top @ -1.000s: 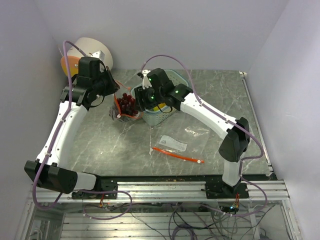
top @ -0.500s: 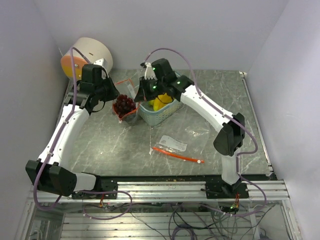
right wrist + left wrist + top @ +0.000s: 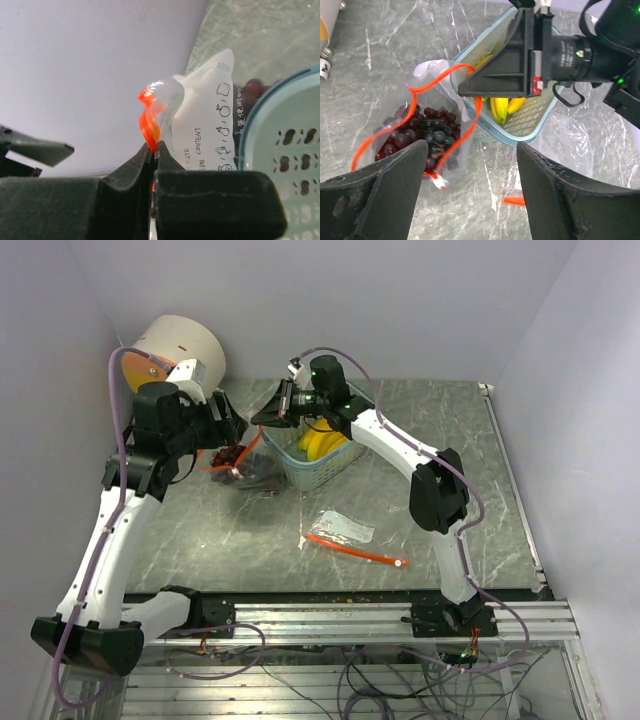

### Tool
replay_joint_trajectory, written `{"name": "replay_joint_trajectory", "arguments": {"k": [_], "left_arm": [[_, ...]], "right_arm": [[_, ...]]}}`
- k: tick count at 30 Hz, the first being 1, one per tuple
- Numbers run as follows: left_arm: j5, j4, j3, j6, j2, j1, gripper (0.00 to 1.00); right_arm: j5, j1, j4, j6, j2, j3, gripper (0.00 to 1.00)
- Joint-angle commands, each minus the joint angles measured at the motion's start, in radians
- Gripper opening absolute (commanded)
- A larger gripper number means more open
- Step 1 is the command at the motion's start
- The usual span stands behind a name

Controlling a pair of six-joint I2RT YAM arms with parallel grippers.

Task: Place the food in the zip-top bag and seal the zipper
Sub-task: Zip the zipper food storage bag at the center of the board.

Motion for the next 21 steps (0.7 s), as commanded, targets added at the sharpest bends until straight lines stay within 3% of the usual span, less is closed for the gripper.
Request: {"name": "replay_joint_trajectory", "arguments": {"k": [1, 4, 12, 21], "left_arm": [[0.034, -0.003, 0.03, 0.015, -0.042, 0.01, 0.77], [0.033, -0.041, 0.029, 0.0, -0.064, 0.01, 0.7], [-0.052, -0.068, -0.072, -0.064, -0.075, 0.011, 0.63], [-0.292, 0.114, -0.203, -0.076, -0.036, 0.01, 0.61]], "right_arm": [[0.042, -0.006, 0.194, 0.187, 0.025, 0.08, 0.0], [0.092, -0.014, 0.24, 0.24, 0.044, 0.094, 0.0], [0.083, -0.02, 0.323, 0.327, 0.073, 0.074, 0.0], [0.052, -0.033, 0.364, 0.345, 0.047, 0.024, 0.0]]}}
